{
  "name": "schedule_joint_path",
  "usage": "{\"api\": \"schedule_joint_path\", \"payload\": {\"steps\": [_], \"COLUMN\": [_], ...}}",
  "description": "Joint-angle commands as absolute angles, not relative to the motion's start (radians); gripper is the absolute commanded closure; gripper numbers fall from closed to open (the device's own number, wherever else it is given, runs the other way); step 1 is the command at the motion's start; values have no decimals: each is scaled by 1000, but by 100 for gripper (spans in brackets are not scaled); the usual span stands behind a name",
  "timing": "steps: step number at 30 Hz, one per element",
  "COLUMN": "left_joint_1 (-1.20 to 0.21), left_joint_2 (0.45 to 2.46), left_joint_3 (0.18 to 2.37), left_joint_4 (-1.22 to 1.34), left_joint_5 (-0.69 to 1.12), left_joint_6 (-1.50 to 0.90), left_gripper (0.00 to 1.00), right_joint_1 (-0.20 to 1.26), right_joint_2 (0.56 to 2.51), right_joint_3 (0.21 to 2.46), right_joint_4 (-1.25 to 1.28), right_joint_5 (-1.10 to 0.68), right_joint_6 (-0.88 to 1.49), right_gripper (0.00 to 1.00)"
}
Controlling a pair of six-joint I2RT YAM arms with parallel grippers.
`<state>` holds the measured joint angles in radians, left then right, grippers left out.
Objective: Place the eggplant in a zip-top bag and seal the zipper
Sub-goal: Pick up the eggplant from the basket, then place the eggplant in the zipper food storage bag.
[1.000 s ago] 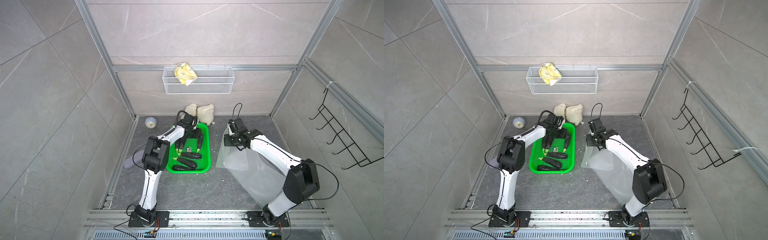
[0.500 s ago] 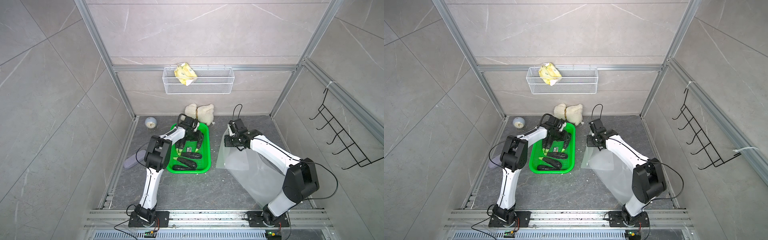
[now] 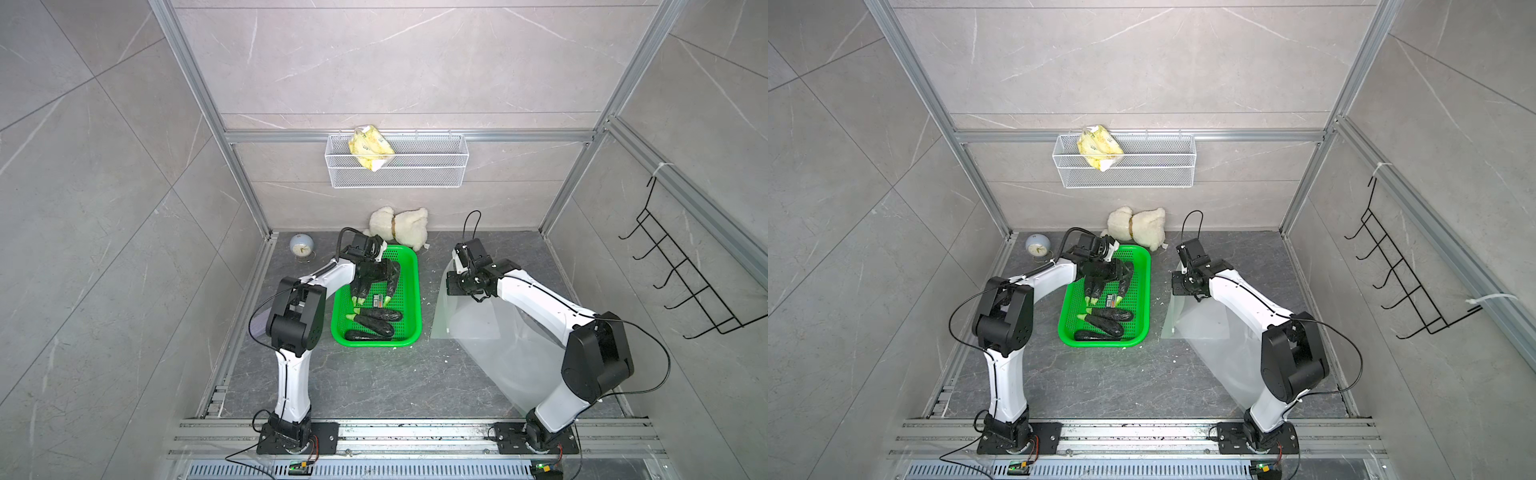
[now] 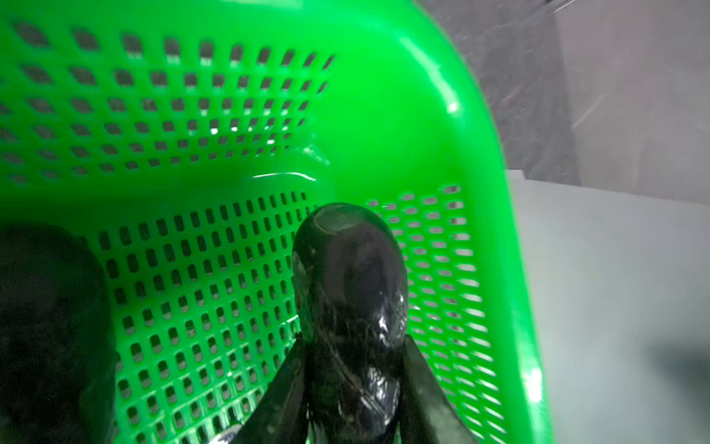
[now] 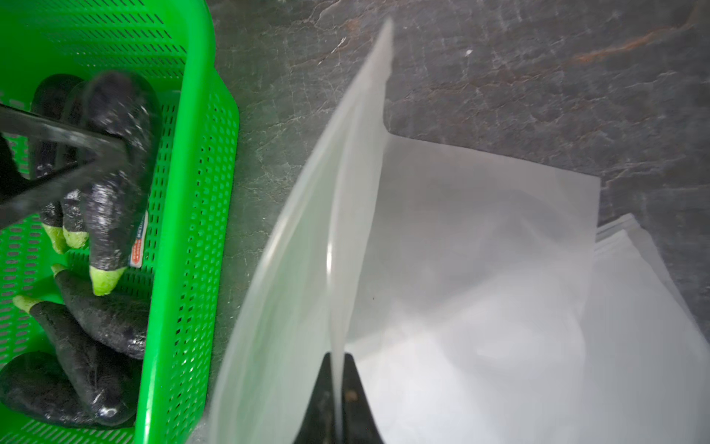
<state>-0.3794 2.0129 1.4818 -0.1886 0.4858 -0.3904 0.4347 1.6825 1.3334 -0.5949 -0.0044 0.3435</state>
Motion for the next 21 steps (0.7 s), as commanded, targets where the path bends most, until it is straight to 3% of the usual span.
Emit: {"api": "schedule_joint_path", "payload": {"steps": [1, 8, 21], "left_joint_1": [-385, -398, -481], "left_joint_2": [1905, 1867, 1847], "left_joint_3": [1447, 1432, 1367], "left_joint_4": [14, 169, 540], "left_joint_5": [595, 679, 658], "left_joint_6": [-495, -615, -843], "left_gripper": [70, 70, 71], "right_joint_1": [422, 400, 380], "right_joint_2": [1694, 1684, 1702], "right_joint_3": [1347, 1301, 1289], "right_joint_4": [-572, -497, -473], "right_joint_5": [-90, -264, -342], "right_joint_6": [354, 365, 393], "right_gripper": [95, 95, 95]}}
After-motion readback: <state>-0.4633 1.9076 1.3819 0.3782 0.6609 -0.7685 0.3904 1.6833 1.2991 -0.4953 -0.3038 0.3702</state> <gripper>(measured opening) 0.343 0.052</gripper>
